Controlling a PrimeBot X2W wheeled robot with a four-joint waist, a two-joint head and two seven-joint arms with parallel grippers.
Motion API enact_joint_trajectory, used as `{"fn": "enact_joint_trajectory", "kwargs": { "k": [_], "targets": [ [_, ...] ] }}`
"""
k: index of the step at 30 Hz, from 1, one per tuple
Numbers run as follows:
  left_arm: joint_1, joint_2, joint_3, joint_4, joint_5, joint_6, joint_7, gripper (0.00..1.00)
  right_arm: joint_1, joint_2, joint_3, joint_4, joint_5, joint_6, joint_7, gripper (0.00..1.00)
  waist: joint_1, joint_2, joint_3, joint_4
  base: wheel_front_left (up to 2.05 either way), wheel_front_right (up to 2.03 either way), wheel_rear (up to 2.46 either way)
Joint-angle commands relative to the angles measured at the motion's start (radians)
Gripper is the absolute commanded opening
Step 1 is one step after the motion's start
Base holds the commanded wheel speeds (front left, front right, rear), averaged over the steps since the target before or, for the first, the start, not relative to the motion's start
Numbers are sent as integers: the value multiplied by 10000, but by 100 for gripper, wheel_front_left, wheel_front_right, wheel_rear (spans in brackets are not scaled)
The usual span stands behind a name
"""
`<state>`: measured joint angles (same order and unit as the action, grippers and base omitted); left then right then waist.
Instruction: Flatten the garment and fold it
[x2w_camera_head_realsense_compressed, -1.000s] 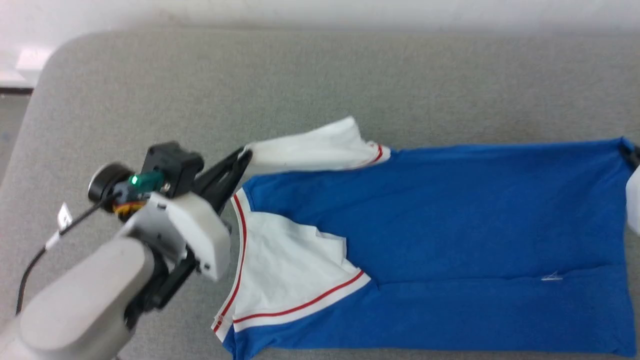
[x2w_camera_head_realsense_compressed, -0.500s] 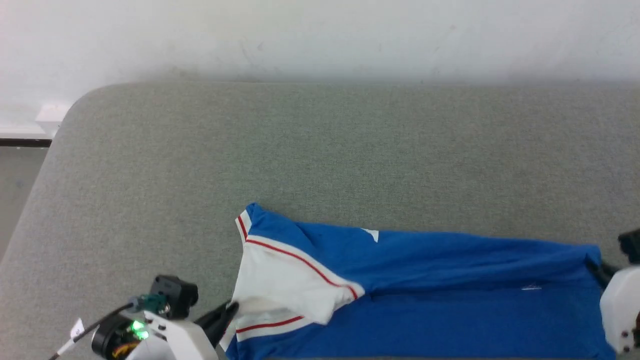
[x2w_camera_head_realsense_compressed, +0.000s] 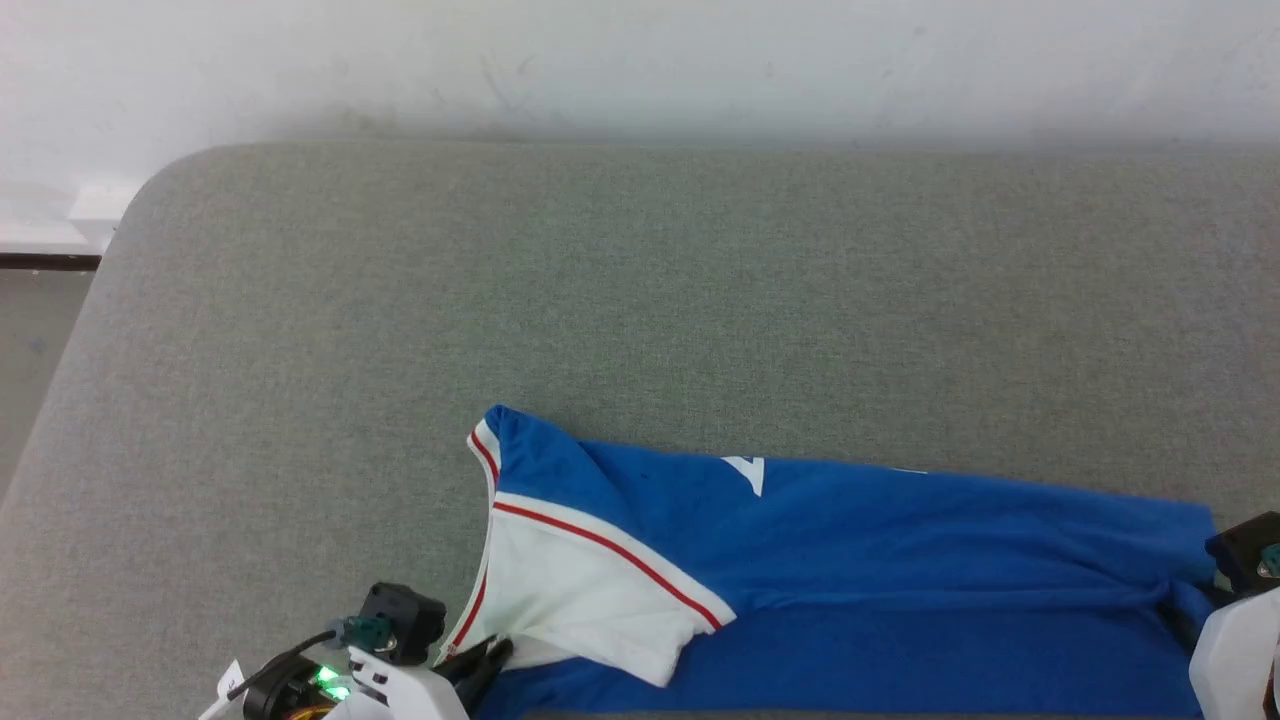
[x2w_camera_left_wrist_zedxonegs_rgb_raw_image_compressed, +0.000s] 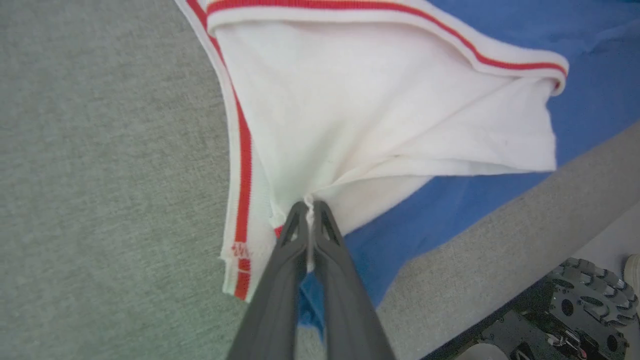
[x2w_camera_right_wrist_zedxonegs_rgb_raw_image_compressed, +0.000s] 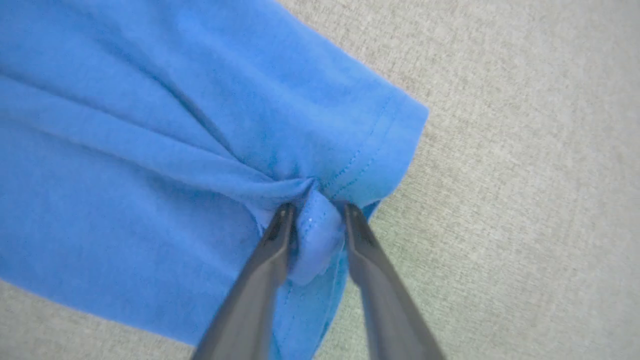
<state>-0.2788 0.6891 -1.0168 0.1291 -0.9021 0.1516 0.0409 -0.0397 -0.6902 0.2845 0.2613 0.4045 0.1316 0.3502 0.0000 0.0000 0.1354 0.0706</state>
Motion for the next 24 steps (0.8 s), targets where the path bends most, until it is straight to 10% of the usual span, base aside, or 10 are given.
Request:
{"fn": "enact_joint_trajectory", "kwargs": {
  "k": [1, 12, 19, 24],
  "targets": [
    [-127, -91, 5, 198, 110, -7, -149, 100, 14, -5, 64, 23, -13, -9, 6, 100, 0, 0, -79, -19, 0, 0, 0],
    [110, -436, 1216, 196, 301, 441, -2740, 100, 151, 381, -1152, -1739, 1122, -9, 688, 100, 0, 0, -1035, -72, 0, 0, 0],
    [1274, -1493, 4198, -966, 1555, 1771, -3021, 100, 913, 2212, -3395, -2206, 459, -9, 876, 100, 0, 0, -1231, 6, 0, 0, 0],
    [2923, -2926, 6738, -2276, 3584, 1859, -3024, 100, 1270, 3953, -4821, -2159, -253, -9, 849, 100, 0, 0, -1191, 39, 0, 0, 0]
  ]
}}
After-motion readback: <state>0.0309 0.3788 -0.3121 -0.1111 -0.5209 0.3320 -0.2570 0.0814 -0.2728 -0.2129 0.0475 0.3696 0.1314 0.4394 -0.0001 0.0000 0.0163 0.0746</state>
